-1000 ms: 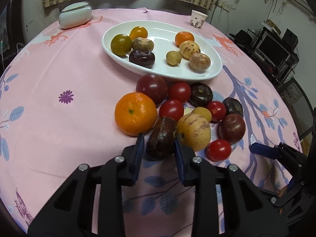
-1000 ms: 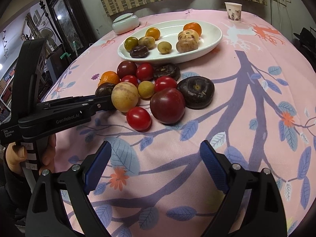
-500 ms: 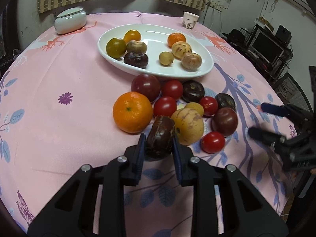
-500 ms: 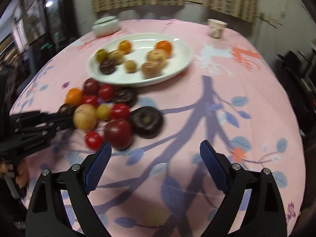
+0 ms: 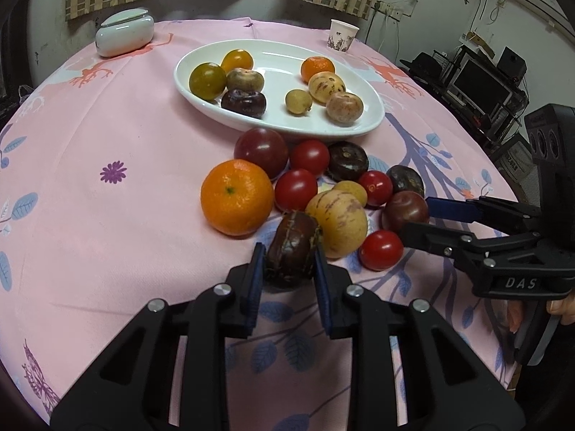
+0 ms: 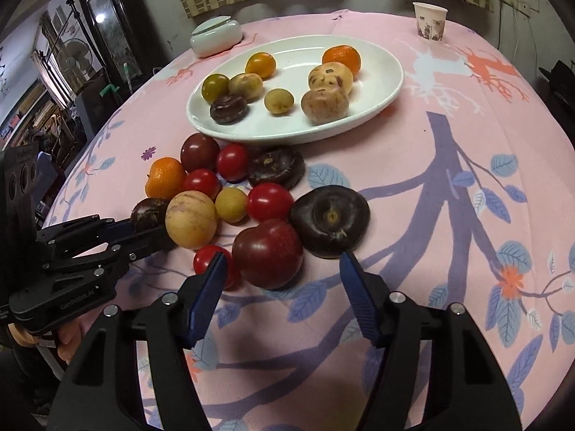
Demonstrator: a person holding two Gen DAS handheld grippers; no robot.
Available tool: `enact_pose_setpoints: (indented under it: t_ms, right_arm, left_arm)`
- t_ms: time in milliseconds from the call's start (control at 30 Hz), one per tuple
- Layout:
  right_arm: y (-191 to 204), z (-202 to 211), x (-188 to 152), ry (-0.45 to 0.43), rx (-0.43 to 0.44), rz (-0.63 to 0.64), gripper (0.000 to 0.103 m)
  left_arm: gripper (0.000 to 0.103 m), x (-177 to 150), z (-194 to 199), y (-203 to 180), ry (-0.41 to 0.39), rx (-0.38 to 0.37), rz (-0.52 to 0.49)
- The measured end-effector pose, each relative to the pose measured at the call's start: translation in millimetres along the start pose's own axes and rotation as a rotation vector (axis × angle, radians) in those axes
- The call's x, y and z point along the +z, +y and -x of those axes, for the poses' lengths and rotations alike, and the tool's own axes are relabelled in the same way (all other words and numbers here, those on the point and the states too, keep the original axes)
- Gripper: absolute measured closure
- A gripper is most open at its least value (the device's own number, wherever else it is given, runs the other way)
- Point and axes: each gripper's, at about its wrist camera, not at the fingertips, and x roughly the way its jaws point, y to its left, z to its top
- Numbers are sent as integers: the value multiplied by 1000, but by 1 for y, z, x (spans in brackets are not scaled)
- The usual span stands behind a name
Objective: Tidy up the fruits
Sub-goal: 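Grasp the dark brown oblong fruit with the left tool while the right tool grasps the dark red tomato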
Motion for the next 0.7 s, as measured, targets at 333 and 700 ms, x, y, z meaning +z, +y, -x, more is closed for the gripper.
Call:
enact_pose_setpoints:
  t_ms: [333, 700]
  right_arm:
    - [14, 2, 4, 8, -64, 26, 55]
    - [10, -16, 21, 31, -56, -2, 57]
  left_arm:
    - [76, 0, -1, 0, 6, -8, 6]
    - [77, 0, -2, 0, 7, -6, 4]
